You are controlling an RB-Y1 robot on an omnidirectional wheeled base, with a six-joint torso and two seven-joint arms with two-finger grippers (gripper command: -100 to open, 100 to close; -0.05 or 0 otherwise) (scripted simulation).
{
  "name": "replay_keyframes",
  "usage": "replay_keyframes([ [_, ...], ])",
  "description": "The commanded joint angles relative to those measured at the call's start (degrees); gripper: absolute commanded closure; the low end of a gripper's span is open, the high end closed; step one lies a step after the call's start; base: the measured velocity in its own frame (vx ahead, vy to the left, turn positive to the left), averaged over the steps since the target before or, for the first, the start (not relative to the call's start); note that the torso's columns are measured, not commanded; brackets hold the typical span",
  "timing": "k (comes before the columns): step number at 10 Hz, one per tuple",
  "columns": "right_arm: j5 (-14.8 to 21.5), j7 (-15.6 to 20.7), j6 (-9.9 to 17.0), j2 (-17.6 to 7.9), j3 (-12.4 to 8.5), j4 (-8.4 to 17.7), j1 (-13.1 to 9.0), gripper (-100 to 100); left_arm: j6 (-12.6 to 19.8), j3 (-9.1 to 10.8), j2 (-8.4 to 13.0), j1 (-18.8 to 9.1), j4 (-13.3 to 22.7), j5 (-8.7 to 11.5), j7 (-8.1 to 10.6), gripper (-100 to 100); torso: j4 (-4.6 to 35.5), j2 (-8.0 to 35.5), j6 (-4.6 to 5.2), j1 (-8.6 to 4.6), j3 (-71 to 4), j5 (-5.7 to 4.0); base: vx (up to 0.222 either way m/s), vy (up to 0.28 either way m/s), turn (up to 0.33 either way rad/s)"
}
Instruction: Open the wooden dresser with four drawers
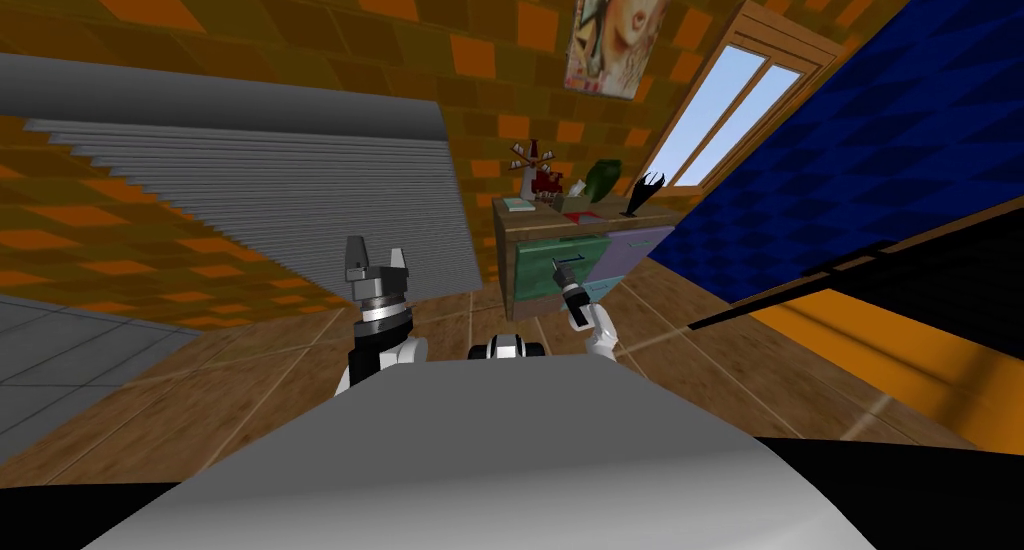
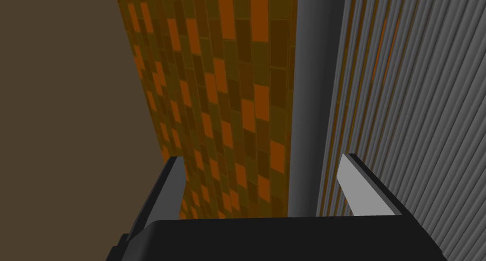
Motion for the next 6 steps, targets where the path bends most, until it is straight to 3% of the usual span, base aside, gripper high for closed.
replay_keyframes([
  [1,0.30,-1.60,0.93,-1.27,0.53,-0.58,-0.21,100,0.00,0.00,0.00,0.00,0.00,0.00,0.00,0,0.04,-0.06,-0.06,0.09,-0.04,0.05,-0.204,-0.043,-0.003],
  [3,0.28,-1.60,0.69,-1.24,0.65,-0.40,0.21,100,0.00,0.00,0.00,0.01,0.00,0.00,0.00,0,0.10,-0.45,-0.01,0.07,-0.27,0.12,-0.115,-0.017,-0.013],
  [6,0.25,-2.09,0.54,-1.70,0.85,-0.94,0.32,100,0.00,0.00,0.00,0.00,0.00,0.00,0.00,0,0.06,-0.05,-0.01,-0.02,-0.03,0.03,-0.195,-0.032,-0.026],
])
